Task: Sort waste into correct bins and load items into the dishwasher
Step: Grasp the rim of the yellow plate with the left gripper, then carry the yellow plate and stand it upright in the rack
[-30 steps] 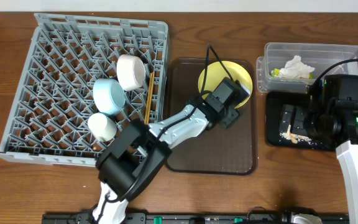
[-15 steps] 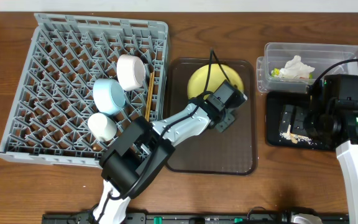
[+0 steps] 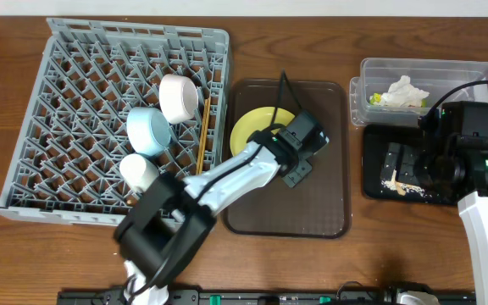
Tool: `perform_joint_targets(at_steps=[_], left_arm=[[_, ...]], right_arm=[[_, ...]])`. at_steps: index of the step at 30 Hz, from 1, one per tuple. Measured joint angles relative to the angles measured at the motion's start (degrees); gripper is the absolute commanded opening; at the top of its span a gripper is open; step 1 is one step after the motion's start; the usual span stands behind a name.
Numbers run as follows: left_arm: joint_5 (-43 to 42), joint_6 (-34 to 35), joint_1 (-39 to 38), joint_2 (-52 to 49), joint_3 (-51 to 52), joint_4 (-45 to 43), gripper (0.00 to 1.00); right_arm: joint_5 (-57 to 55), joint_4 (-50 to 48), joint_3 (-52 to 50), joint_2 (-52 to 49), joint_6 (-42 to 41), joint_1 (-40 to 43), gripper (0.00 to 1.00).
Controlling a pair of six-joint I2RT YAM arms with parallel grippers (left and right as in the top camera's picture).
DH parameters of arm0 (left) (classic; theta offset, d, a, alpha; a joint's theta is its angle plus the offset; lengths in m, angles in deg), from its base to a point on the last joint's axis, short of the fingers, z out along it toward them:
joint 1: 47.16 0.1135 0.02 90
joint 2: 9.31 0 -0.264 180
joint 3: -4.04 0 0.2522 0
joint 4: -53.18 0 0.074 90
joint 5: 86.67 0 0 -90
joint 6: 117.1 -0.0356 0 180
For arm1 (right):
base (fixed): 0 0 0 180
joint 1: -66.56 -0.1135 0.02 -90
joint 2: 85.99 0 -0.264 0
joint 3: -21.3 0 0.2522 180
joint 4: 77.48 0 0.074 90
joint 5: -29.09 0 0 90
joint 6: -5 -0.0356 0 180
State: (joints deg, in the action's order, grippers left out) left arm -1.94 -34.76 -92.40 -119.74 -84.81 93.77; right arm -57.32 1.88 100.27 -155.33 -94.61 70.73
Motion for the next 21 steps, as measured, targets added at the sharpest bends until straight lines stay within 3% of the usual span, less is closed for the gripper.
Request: perform_joint_targets(at_steps=[10, 16, 21], left_arm=[[-0.6, 6.9, 3.4, 20.7, 0.2, 1.2, 0.06], [-2.3, 13.1, 12.5, 28.0, 0.2, 1.1, 0.06], [-10.1, 17.1, 22.0, 29.1, 0.2, -0.3, 0.06]], right_arm=[[0.0, 0.1, 0.0, 0.0, 0.0, 0.0, 0.99], [0.0, 0.1, 0.0, 0.0, 0.0, 0.0, 0.99], [0.0, 0.2, 0.0, 0.0, 0.0, 0.0, 0.99]])
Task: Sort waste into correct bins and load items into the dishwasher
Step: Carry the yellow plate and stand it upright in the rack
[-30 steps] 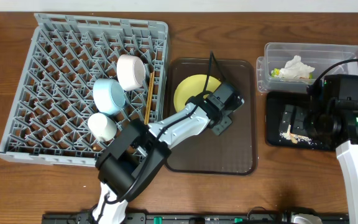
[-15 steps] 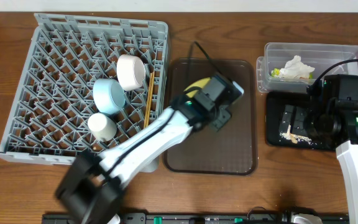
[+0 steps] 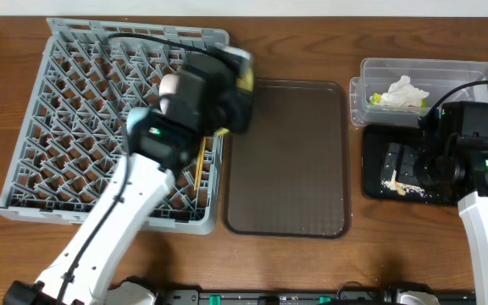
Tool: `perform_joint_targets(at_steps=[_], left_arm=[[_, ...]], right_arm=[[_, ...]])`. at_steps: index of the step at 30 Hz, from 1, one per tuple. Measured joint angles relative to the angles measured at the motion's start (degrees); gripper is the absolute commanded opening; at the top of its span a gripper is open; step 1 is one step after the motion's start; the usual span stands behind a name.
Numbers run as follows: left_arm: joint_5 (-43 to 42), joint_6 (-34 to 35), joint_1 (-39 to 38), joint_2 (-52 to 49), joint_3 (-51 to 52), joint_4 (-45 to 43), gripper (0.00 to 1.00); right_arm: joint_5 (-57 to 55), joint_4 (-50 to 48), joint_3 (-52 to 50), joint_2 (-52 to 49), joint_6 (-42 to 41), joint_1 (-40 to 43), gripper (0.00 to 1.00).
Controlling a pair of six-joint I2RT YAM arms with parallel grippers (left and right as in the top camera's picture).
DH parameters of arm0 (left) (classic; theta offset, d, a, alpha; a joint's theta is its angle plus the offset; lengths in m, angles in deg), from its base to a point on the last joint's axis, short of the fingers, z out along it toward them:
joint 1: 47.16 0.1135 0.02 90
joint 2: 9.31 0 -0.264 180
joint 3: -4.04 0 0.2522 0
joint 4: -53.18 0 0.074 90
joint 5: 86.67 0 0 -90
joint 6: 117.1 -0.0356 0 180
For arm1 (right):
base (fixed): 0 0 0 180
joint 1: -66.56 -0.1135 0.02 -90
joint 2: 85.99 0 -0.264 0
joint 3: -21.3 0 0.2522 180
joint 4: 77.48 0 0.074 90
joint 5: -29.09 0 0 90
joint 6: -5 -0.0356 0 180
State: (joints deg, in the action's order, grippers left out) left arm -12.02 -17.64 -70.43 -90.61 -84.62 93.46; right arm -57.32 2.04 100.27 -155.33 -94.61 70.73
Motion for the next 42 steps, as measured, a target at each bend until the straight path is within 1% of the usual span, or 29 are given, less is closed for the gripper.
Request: perform_joint_targets(at_steps=[6, 13, 18, 21, 23, 25, 27, 28, 29, 30, 32, 33, 35, 37, 38, 42], left_arm=[[-13.4, 4.2, 10.1, -1.5, 0.0, -3.0, 0.06], [-27.9, 10.0, 16.3, -5.9, 0.0, -7.3, 0.06], [-31.9, 12.5, 17.9, -8.0, 0.0, -7.4, 0.06], [-32.3, 13.1, 17.9, -8.7, 0.0, -7.4, 0.06], [-32.1, 13.3, 17.9, -9.4, 0.0, -7.3, 0.09], [-31.4, 13.2, 17.9, -10.2, 0.0, -7.1, 0.17], [-30.2, 13.2, 17.9, -10.9, 0.0, -6.3, 0.28], [-29.4, 12.8, 17.9, -11.2, 0.0, -5.7, 0.35], [-28.6, 12.4, 17.9, -11.3, 0.0, -5.2, 0.47], [-27.7, 11.4, 17.9, -11.3, 0.0, -4.6, 0.50], [-26.4, 10.2, 17.9, -11.2, 0.0, -4.0, 0.53], [-25.7, 9.4, 17.9, -11.2, 0.0, -3.2, 0.56], [-23.3, 7.9, 17.9, -11.2, 0.0, -1.3, 0.57], [-20.3, 6.1, 17.9, -11.0, 0.0, 1.2, 0.63], [-18.8, 5.3, 17.9, -10.8, 0.0, 2.3, 0.66], [-10.7, 2.6, 17.9, -7.8, 0.1, 7.0, 0.73]], right_arm=[[0.0, 0.0, 0.0, 0.0, 0.0, 0.0, 0.99], [0.0, 0.0, 0.0, 0.0, 0.0, 0.0, 0.99], [0.0, 0.0, 0.0, 0.0, 0.0, 0.0, 0.99], [0.0, 0.0, 0.0, 0.0, 0.0, 0.0, 0.99], [0.0, 0.0, 0.0, 0.0, 0.0, 0.0, 0.99], [0.0, 0.0, 0.0, 0.0, 0.0, 0.0, 0.99], [0.0, 0.0, 0.0, 0.0, 0.0, 0.0, 0.99], [0.0, 0.0, 0.0, 0.0, 0.0, 0.0, 0.99], [0.0, 0.1, 0.0, 0.0, 0.0, 0.0, 0.99], [0.0, 0.1, 0.0, 0.0, 0.0, 0.0, 0.99], [0.0, 0.2, 0.0, 0.0, 0.0, 0.0, 0.99], [0.0, 0.2, 0.0, 0.0, 0.0, 0.0, 0.99], [0.0, 0.2, 0.0, 0.0, 0.0, 0.0, 0.99], [0.0, -0.3, 0.0, 0.0, 0.0, 0.0, 0.99], [0.0, -0.9, 0.0, 0.0, 0.0, 0.0, 0.99], [1.5, -6.5, 0.0, 0.0, 0.4, 0.0, 0.99]])
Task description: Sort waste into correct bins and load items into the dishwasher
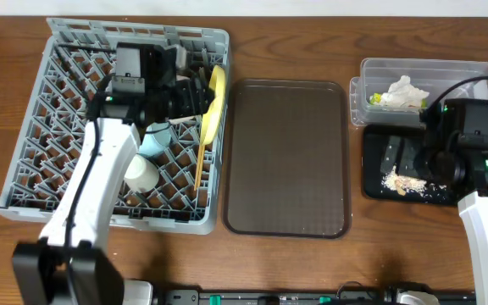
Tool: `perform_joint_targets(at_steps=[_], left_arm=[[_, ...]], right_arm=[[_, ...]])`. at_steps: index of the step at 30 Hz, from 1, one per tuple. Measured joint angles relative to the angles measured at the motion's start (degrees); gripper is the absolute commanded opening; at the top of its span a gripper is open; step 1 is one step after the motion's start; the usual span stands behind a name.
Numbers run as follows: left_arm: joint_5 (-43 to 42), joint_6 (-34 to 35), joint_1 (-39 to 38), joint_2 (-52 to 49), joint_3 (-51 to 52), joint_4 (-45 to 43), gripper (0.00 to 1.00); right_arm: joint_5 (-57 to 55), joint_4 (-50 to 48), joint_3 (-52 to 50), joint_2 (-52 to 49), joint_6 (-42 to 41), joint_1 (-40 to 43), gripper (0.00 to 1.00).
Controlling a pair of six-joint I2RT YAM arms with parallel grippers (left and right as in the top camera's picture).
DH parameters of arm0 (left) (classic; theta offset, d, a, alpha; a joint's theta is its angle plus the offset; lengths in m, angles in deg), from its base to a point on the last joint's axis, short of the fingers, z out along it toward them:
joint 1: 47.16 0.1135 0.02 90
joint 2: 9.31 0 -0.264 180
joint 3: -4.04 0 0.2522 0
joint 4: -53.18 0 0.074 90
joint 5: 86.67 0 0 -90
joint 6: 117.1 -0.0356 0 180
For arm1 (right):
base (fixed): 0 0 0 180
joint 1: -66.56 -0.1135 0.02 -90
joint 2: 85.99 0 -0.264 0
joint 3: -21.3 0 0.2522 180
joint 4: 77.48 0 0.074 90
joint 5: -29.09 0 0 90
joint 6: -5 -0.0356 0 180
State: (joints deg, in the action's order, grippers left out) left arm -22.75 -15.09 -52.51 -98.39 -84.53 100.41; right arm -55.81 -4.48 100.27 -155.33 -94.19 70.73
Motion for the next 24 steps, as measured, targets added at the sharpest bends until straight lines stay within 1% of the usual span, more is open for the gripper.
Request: perform_joint_targets(at_steps=[3, 5, 7, 9, 12, 15, 17, 20, 23, 24], left_arm=[[6.6, -1.0, 0.0, 4.7, 0.0, 4.0, 0.83], [11.0, -1.6, 0.0, 8.1, 0.0, 7.7, 0.84], [14.7, -1.6, 0.0, 10.5, -0.1, 11.9, 0.85], [17.5, -1.6, 0.0, 11.7, -0.1, 17.8, 0.86], [19.8, -1.4, 0.0, 11.6, 0.0, 27.6, 0.86], [20.7, -1.4, 0.0, 11.4, 0.2, 33.0, 0.86], [21.0, -1.6, 0.0, 12.0, 0.8, 33.8, 0.86], [21.1, -1.6, 0.0, 15.7, 3.7, 32.7, 0.86], [21.4, -2.0, -0.1, 23.8, 8.2, 29.6, 0.86], [21.4, -2.1, -0.1, 26.0, 9.4, 28.6, 0.86]], right_arm=[[4.4, -7.2, 0.0, 0.0, 2.5, 0.0, 0.99], [8.1, -11.5, 0.1, 0.0, 4.8, -0.3, 0.99], [10.7, -12.9, 0.1, -0.1, 6.8, -0.8, 0.99], [12.2, -12.0, 0.3, -0.5, 8.0, -1.2, 0.99], [12.4, -6.5, 0.4, -2.1, 9.0, -1.3, 0.99], [9.5, -0.5, 0.3, -3.7, 8.5, -1.3, 0.99], [7.4, 1.7, 0.3, -3.7, 7.9, -1.3, 0.99], [5.2, 1.8, -0.3, -2.3, 7.0, -1.3, 0.99], [4.1, 0.0, -3.3, 2.8, 6.6, -1.3, 0.99], [3.9, -1.6, -5.3, 5.9, 6.5, -1.3, 0.99]])
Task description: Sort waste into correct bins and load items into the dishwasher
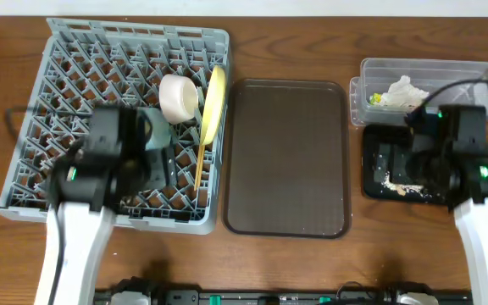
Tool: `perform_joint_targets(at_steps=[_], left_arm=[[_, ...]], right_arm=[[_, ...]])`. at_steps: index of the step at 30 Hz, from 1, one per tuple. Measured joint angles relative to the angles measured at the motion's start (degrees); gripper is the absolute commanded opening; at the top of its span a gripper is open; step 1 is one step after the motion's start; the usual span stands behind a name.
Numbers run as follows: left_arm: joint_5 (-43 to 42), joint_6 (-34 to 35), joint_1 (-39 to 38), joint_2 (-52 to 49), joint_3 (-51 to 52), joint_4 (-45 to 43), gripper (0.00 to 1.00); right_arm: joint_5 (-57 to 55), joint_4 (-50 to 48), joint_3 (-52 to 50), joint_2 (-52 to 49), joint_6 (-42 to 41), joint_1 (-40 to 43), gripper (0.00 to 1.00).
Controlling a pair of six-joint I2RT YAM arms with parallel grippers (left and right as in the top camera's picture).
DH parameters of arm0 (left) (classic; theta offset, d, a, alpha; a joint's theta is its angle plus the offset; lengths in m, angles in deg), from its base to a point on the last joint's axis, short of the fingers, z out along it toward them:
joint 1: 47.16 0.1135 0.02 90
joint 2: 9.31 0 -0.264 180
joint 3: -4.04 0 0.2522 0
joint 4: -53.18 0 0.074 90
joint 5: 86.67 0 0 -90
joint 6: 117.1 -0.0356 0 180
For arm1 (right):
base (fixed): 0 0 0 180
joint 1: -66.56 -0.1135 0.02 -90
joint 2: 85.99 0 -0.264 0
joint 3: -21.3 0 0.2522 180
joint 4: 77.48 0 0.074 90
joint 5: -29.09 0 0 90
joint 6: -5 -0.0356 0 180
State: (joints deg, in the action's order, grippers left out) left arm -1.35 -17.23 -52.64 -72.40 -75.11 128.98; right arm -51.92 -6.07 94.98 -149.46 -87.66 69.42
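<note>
The yellow plate (213,106) stands on edge in the right side of the grey dish rack (66,76), free of any gripper. Beside it lie a white cup (177,97) and wooden chopsticks (198,157). A light blue cup (154,127) peeks out from under my left arm. My left gripper (164,165) is blurred low in the rack, apart from the plate; it looks open and empty. My right gripper (398,163) hovers open over the black bin (378,188), which holds pale crumbs (401,183).
The brown tray (288,157) lies bare between rack and bins. A clear container (422,72) with crumpled tissue (405,91) sits behind the black bin. Bare wooden table runs along the front edge.
My left gripper has let go of the yellow plate and moved down and left in the rack. The plate stays upright by the rack's right wall. The right gripper shifted slightly over the black bin.
My left gripper was at the yellow plate on the brown tray. Then it held the plate over the rack's right edge, leaving the tray bare. Then the plate stood on edge in the rack with the gripper beside it. Now the gripper is clear of it.
</note>
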Motion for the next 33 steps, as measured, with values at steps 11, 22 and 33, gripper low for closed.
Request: perform_joint_targets(at_steps=[11, 22, 33], left_arm=[[0.2, -2.7, -1.9, 37.6, 14.9, -11.5, 0.93], [0.2, -2.7, -1.9, 43.7, 15.1, -11.5, 0.93], [0.2, -2.7, -1.9, 43.7, 15.1, -11.4, 0.94]], right_arm=[[-2.4, -7.5, -16.5, 38.4, -0.4, 0.0, 0.99], [-2.6, 1.5, -17.3, 45.6, -0.4, 0.0, 0.99], [-3.0, 6.9, -17.4, 45.6, -0.3, 0.0, 0.99]])
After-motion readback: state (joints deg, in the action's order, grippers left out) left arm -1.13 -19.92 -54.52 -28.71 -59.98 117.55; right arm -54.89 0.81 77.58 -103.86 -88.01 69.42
